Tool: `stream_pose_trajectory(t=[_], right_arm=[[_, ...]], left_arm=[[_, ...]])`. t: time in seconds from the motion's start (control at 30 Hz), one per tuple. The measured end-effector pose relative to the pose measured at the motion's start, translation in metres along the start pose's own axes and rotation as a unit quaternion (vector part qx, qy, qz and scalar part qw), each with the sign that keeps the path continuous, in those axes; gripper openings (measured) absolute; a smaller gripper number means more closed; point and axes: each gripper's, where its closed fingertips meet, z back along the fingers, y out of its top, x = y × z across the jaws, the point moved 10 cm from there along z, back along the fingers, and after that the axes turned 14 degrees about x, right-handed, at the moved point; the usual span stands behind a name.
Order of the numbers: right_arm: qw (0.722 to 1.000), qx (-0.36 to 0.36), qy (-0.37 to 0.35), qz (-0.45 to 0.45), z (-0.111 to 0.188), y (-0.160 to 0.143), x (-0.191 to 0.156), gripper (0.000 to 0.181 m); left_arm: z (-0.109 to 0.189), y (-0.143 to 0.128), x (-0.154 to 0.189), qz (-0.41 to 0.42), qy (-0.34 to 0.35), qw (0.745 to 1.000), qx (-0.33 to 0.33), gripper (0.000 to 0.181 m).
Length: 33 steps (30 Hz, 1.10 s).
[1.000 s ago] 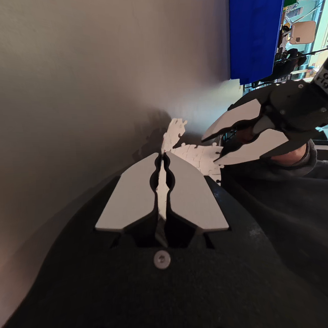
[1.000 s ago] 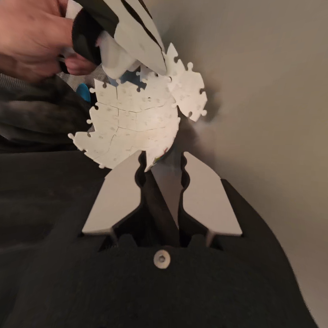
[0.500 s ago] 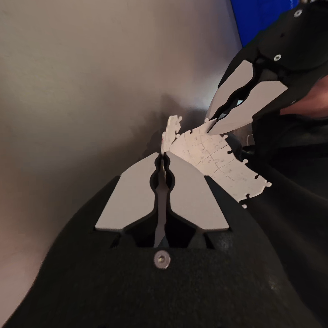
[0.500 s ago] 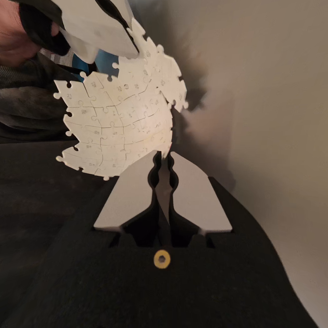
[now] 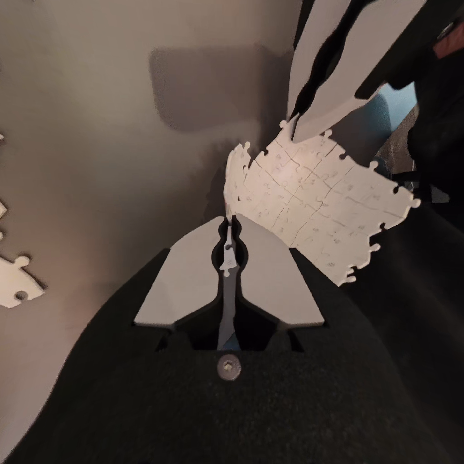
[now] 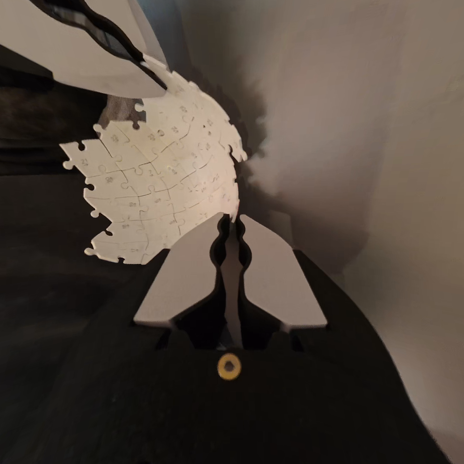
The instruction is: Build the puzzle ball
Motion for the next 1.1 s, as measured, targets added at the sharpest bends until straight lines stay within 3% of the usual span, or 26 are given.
stream_pose_trajectory(t=[0.6, 0.77, 0.9, 1.0, 1.1], right_arm=[[0.976, -0.212, -0.039, 0.028, -0.009, 0.087, 0.005, 0.003], [0.966, -0.247, -0.064, 0.043, -0.011, 0.1, 0.004, 0.003], [0.961, -0.263, -0.071, 0.046, -0.015, 0.106, 0.004, 0.002], [0.959, -0.27, -0.074, 0.047, -0.019, 0.111, 0.004, 0.002], [0.956, -0.281, -0.074, 0.047, -0.022, 0.116, 0.003, 0.003]], left_arm=[[0.005, -0.026, -0.035, 0.126, -0.094, 0.983, 0.094, 0.005], [0.018, -0.022, -0.035, 0.129, -0.105, 0.979, 0.12, 0.021], [0.037, -0.015, -0.034, 0.099, -0.079, 0.982, 0.137, 0.025], [0.043, 0.0, -0.03, 0.033, -0.053, 0.988, 0.139, 0.021], [0.031, 0.014, -0.02, -0.056, -0.05, 0.994, 0.084, 0.01]])
